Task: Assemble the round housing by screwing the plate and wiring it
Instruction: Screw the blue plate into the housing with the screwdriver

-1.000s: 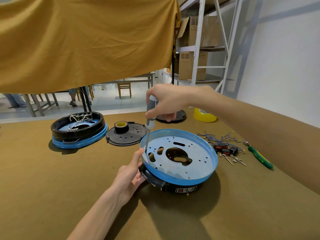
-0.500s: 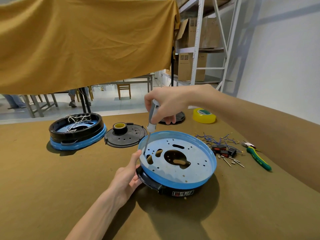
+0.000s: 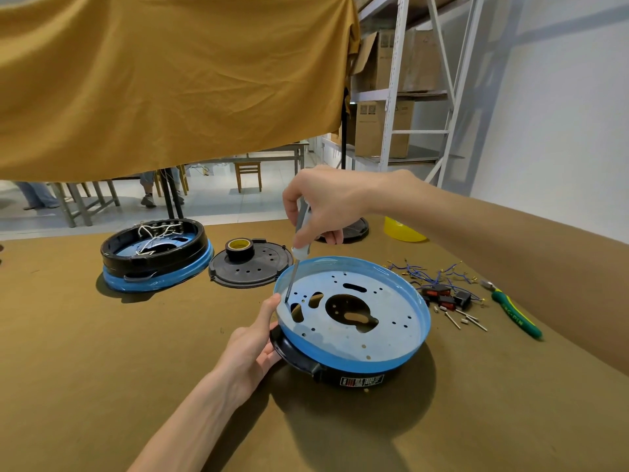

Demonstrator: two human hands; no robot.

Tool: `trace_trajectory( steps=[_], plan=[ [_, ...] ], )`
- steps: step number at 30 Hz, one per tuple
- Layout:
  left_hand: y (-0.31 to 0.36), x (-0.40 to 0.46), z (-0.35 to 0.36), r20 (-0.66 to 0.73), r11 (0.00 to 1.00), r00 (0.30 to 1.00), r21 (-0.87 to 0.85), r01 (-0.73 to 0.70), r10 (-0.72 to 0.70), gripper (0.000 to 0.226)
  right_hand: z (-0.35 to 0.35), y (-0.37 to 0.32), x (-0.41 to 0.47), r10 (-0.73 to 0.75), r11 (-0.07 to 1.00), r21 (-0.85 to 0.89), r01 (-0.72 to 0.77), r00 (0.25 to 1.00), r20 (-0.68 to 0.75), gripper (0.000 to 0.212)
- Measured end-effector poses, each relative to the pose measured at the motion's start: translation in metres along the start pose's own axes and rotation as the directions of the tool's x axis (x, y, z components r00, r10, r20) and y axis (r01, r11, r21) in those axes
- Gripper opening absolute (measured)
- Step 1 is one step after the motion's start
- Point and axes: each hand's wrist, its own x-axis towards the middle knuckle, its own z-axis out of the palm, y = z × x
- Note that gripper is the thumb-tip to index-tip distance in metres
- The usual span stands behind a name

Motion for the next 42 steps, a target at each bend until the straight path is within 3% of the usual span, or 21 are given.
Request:
trace_trajectory(
  steps=[11, 13, 15, 16, 17, 19, 20, 22, 25, 27, 28, 30, 32, 35, 38, 42],
  plan=[
    [0.003, -0.008, 0.001, 0.031, 1.0, 1.0, -0.017, -0.002, 0.003, 0.062, 0.0, 0.001, -0.001, 0.088, 0.996, -0.025, -0.088, 0.996, 0.008, 0.023],
    [0.003, -0.009, 0.0, 0.043, 0.999, 0.999, -0.033, -0.001, 0.002, 0.063, -0.006, 0.013, -0.012, 0.096, 0.995, 0.015, -0.095, 0.994, -0.047, 0.022],
    [0.004, -0.012, 0.001, 0.086, 0.998, 0.996, -0.057, 0.021, -0.016, 0.061, -0.001, 0.035, -0.032, 0.167, 0.97, 0.209, -0.126, 0.967, -0.193, 0.025],
    [0.004, -0.013, 0.002, 0.119, 0.998, 0.993, -0.065, 0.025, -0.018, 0.058, 0.009, 0.048, -0.043, 0.267, 0.909, 0.387, -0.156, 0.93, -0.253, 0.028],
    [0.004, -0.015, 0.003, 0.151, 0.998, 0.989, -0.067, 0.015, -0.005, 0.056, 0.023, 0.06, -0.056, 0.404, 0.78, 0.596, -0.19, 0.881, -0.247, 0.032],
    [0.001, -0.017, 0.007, 0.174, 0.998, 0.983, 0.017, -0.063, 0.059, 0.054, 0.057, 0.079, -0.083, 0.583, 0.336, 0.917, -0.217, 0.812, -0.022, 0.036],
    [0.0, -0.018, 0.009, 0.166, 0.987, 0.981, 0.109, -0.115, 0.096, 0.051, 0.072, 0.084, -0.095, 0.592, 0.116, 0.972, -0.203, 0.8, 0.097, 0.036],
    [-0.002, -0.019, 0.012, 0.133, 0.944, 0.978, 0.269, -0.193, 0.162, 0.044, 0.094, 0.093, -0.116, 0.548, -0.188, 0.974, -0.127, 0.809, 0.211, 0.037],
    [-0.006, -0.015, 0.009, 0.032, 0.811, 0.933, 0.485, -0.329, 0.359, 0.048, 0.112, 0.102, -0.139, 0.478, -0.39, 0.921, 0.013, 0.858, 0.19, 0.051],
    [-0.011, -0.015, 0.004, -0.001, 0.637, 0.82, 0.631, -0.444, 0.572, 0.061, 0.12, 0.104, -0.151, 0.479, -0.339, 0.939, 0.047, 0.868, 0.129, 0.046],
    [-0.013, -0.019, 0.003, 0.044, 0.521, 0.729, 0.669, -0.53, 0.683, 0.063, 0.124, 0.106, -0.154, 0.515, -0.243, 0.969, 0.052, 0.853, 0.084, 0.037],
    [-0.014, -0.028, 0.005, 0.315, 0.192, 0.526, 0.687, -0.7, 0.79, 0.055, 0.134, 0.109, -0.157, 0.636, 0.029, 0.999, 0.015, 0.771, -0.03, 0.015],
    [-0.017, -0.033, 0.009, 0.538, -0.034, 0.411, 0.636, -0.771, 0.736, 0.048, 0.148, 0.111, -0.157, 0.729, 0.251, 0.963, -0.102, 0.674, -0.119, 0.016],
    [-0.017, -0.033, 0.011, 0.655, -0.081, 0.397, 0.573, -0.815, 0.643, 0.051, 0.173, 0.11, -0.159, 0.749, 0.362, 0.904, -0.228, 0.648, -0.136, 0.038],
    [-0.02, -0.028, 0.008, 0.684, -0.169, 0.385, 0.595, -0.786, 0.619, 0.052, 0.188, 0.106, -0.15, 0.73, 0.246, 0.952, -0.183, 0.681, -0.057, 0.048],
    [-0.026, -0.027, 0.014, 0.66, -0.178, 0.381, 0.617, -0.767, 0.648, 0.046, 0.19, 0.117, -0.145, 0.755, 0.204, 0.968, -0.148, 0.653, -0.059, 0.034]
  ],
)
